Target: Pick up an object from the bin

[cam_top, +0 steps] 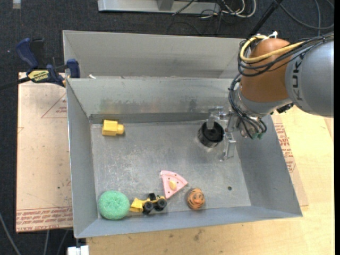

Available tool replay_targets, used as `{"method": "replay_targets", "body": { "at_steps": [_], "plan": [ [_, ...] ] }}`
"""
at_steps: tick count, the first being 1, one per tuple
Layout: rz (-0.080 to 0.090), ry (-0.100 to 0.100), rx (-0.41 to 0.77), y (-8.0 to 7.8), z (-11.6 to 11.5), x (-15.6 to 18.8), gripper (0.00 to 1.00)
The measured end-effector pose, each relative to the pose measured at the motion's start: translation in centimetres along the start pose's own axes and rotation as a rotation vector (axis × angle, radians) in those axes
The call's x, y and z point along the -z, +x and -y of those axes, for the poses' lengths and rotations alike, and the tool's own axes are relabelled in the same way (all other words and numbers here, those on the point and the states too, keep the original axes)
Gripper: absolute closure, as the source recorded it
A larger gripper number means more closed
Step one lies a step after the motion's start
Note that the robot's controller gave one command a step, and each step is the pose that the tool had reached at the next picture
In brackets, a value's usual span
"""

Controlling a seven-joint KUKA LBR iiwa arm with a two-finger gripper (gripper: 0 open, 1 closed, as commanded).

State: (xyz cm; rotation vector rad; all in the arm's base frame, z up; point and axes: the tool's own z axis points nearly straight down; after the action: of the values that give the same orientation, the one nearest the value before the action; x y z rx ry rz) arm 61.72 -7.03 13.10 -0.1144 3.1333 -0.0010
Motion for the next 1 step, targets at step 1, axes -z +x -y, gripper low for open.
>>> {"method": "replay_targets", "body": {
  "at_steps": [1],
  "plan": [
    [-0.008,-0.004,0.191,0.85,-0.58,-2.39,0.00]
  ]
}}
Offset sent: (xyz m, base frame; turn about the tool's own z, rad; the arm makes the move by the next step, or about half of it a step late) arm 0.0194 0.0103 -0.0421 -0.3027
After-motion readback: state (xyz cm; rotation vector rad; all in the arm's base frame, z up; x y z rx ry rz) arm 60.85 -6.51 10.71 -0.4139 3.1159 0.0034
